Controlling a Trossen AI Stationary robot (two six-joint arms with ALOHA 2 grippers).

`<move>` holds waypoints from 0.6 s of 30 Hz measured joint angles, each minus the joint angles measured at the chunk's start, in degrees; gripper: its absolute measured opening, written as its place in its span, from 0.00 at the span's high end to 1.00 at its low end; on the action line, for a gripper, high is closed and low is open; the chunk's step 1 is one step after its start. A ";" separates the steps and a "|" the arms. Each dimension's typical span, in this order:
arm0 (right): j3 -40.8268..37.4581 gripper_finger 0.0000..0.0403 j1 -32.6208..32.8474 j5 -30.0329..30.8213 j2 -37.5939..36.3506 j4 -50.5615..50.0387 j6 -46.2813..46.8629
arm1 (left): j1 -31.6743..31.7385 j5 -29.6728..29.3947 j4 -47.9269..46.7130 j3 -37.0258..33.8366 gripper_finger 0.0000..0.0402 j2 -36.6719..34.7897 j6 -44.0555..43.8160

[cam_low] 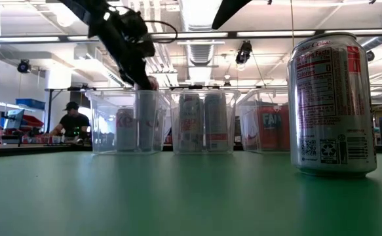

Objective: Sort soda cans
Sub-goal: Put the silver soda can into the left transparent bin

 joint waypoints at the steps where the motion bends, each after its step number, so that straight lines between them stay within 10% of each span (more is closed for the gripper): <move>1: 0.00 0.09 0.04 -0.02 0.00 -0.03 0.24 | 0.37 0.42 0.88 -0.49 0.28 0.53 -0.07; 18: 0.00 0.09 0.08 0.00 0.00 -0.11 0.16 | 3.09 1.46 6.42 -3.63 0.28 6.87 -0.77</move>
